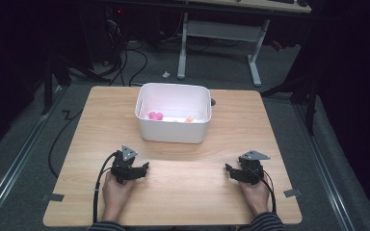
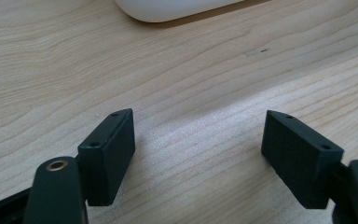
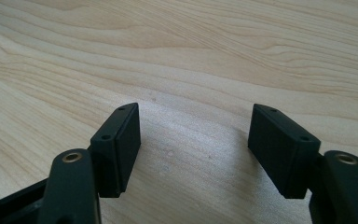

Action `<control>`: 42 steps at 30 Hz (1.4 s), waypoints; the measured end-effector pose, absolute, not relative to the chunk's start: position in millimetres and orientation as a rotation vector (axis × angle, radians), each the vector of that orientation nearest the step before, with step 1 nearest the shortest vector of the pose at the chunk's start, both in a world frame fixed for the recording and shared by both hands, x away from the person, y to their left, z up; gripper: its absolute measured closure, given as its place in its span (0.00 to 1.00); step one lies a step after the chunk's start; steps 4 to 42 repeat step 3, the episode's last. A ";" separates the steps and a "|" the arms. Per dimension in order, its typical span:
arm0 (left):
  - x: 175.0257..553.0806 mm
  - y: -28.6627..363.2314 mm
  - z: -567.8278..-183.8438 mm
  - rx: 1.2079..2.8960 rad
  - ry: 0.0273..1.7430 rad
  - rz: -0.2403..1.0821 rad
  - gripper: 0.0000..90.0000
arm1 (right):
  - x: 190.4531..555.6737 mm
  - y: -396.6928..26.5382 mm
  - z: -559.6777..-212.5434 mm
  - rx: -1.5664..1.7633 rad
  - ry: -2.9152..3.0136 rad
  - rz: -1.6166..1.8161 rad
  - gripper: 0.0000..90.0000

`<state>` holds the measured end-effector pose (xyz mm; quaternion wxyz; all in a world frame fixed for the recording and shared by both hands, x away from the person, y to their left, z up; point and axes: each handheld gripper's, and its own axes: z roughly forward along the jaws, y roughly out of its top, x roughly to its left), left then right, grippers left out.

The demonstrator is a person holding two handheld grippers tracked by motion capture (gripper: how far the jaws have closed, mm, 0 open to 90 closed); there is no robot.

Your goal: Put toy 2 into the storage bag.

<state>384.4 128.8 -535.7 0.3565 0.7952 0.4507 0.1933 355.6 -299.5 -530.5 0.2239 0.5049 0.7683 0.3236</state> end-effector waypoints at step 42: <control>384.3 128.7 -535.7 2.053 1.164 0.499 0.29 | 355.7 -299.5 -530.6 1.396 2.123 0.891 0.35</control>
